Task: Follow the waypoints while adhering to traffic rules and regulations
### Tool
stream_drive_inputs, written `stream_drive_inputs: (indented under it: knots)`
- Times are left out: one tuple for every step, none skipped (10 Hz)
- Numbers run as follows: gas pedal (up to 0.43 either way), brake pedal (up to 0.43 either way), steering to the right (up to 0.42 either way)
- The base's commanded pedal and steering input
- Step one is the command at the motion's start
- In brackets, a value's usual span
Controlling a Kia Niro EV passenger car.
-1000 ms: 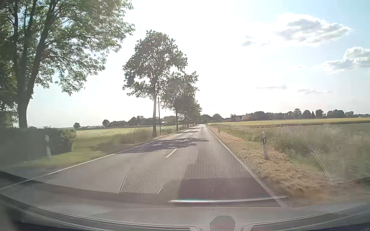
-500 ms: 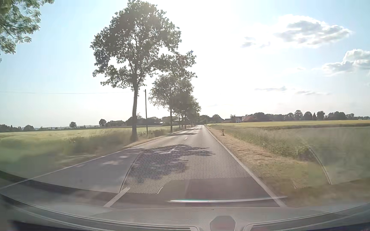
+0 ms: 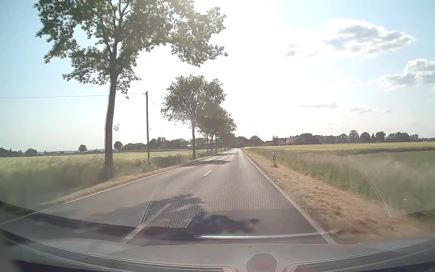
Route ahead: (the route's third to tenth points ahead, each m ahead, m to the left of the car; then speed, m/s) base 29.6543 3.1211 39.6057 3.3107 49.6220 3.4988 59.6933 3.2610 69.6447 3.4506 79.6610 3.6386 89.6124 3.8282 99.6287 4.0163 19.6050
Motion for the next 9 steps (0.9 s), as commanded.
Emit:
stream_drive_inputs:
  knots:
    - [0.209, 0.006, -0.002]
    - [0.209, 0.006, -0.002]
    - [0.209, 0.006, -0.001]
    - [0.209, 0.006, -0.001]
    - [0.209, 0.006, -0.001]
    - [0.209, 0.006, 0.0]
    - [0.209, 0.006, 0.001]
    - [0.228, 0.006, 0.003]
    - [0.228, 0.006, 0.004]
